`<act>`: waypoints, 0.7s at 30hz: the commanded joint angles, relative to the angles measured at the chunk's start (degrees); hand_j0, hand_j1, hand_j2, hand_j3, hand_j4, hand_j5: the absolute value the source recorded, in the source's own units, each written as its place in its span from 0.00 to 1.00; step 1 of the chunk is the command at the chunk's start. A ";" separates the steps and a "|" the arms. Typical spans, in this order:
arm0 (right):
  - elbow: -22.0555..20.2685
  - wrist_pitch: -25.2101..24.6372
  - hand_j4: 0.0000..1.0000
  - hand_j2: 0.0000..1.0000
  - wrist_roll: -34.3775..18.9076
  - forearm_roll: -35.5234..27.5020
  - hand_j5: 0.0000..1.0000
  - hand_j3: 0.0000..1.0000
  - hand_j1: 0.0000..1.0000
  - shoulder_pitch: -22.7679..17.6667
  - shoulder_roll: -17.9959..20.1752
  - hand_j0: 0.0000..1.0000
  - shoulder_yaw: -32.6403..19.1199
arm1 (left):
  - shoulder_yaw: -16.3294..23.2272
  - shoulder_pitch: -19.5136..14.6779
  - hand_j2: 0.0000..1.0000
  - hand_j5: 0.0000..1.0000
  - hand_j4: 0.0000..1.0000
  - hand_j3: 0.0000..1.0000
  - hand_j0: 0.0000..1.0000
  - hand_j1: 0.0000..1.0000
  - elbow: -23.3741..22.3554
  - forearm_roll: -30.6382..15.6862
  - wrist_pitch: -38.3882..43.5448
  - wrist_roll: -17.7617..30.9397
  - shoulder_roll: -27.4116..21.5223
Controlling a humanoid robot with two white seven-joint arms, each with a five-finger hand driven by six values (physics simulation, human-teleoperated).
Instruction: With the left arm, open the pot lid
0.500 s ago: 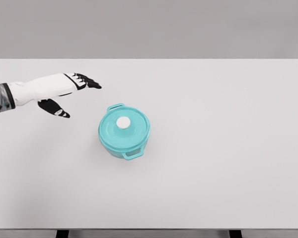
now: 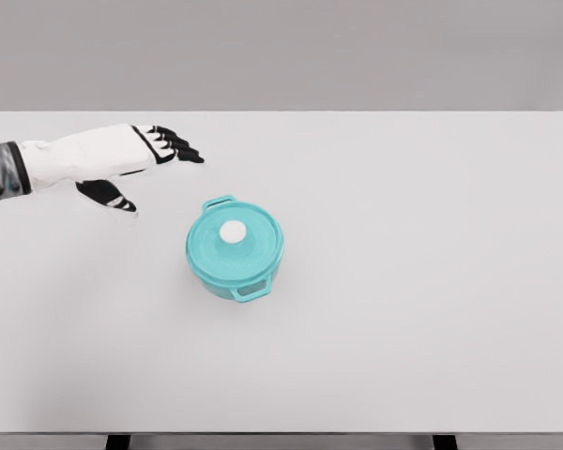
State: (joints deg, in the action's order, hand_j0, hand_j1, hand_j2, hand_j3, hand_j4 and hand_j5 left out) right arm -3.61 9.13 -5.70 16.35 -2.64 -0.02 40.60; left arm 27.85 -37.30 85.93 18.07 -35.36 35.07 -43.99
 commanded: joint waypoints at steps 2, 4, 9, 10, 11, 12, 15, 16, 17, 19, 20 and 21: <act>0.00 0.01 1.00 1.00 -0.01 0.00 1.00 1.00 1.00 -0.09 0.02 1.00 0.00 | 5.28 -2.07 1.00 1.00 1.00 1.00 1.00 1.00 7.41 -1.55 0.36 -0.07 -7.33; 0.00 0.01 1.00 1.00 -0.01 0.00 1.00 1.00 1.00 0.00 0.02 1.00 0.00 | 12.13 -3.66 1.00 1.00 1.00 1.00 1.00 1.00 8.11 -3.83 0.36 -0.07 -8.48; 0.00 0.01 1.00 1.00 -0.01 0.00 1.00 1.00 1.00 0.00 0.02 1.00 0.00 | 23.04 -16.14 1.00 1.00 1.00 1.00 1.00 1.00 11.36 2.67 0.36 -0.07 4.34; 0.00 0.01 1.00 1.00 -0.01 0.00 1.00 1.00 1.00 0.00 0.02 1.00 0.00 | 25.32 -16.67 1.00 1.00 1.00 1.00 1.00 1.00 11.10 2.67 0.36 -0.07 5.66; 0.00 0.01 1.00 1.00 -0.01 0.00 1.00 1.00 1.00 -0.09 0.02 1.00 0.00 | 26.20 -16.67 1.00 1.00 1.00 1.00 1.00 1.00 10.40 2.58 0.36 -0.07 6.11; 0.00 0.01 1.00 1.00 -0.01 0.00 1.00 1.00 1.00 0.00 0.02 1.00 0.00 | 26.47 -16.58 1.00 1.00 1.00 1.00 1.00 1.00 9.61 2.58 0.36 -0.07 6.11; 0.00 0.01 1.00 1.00 -0.01 0.00 1.00 1.00 1.00 -0.09 0.02 1.00 0.00 | 26.73 -16.32 1.00 1.00 1.00 1.00 1.00 1.00 8.81 2.67 0.36 -0.07 4.88; 0.00 0.01 1.00 1.00 -0.01 0.00 1.00 1.00 1.00 0.00 0.02 1.00 0.00 | 26.73 -16.32 1.00 1.00 1.00 1.00 1.00 1.00 8.64 2.76 0.36 -0.07 4.70; 0.00 0.01 1.00 1.00 -0.01 0.00 1.00 1.00 1.00 0.00 0.02 1.00 0.00 | 26.73 -16.32 1.00 1.00 1.00 1.00 1.00 1.00 8.55 3.37 0.36 -0.07 4.52; 0.00 0.01 1.00 1.00 -0.01 0.00 1.00 1.00 1.00 0.00 0.02 1.00 0.00 | 26.82 -16.23 1.00 1.00 1.00 1.00 1.00 1.00 8.37 4.86 0.36 -0.07 4.26; 0.00 0.01 1.00 1.00 -0.01 0.00 1.00 1.00 1.00 -0.09 0.02 1.00 0.00 | 26.82 -16.14 1.00 1.00 1.00 1.00 1.00 1.00 7.58 5.22 0.36 -0.07 4.35; 0.00 0.01 1.00 1.00 -0.01 0.00 1.00 1.00 1.00 0.00 0.02 1.00 0.00 | 26.82 -15.97 1.00 1.00 1.00 1.00 1.00 1.00 6.79 6.01 0.36 -0.07 4.44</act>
State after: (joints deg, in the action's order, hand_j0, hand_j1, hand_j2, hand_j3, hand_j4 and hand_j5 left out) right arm -3.60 9.13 -5.70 16.35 -2.72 -0.01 40.60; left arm 54.53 -52.91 93.67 23.18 -35.15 35.03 -39.53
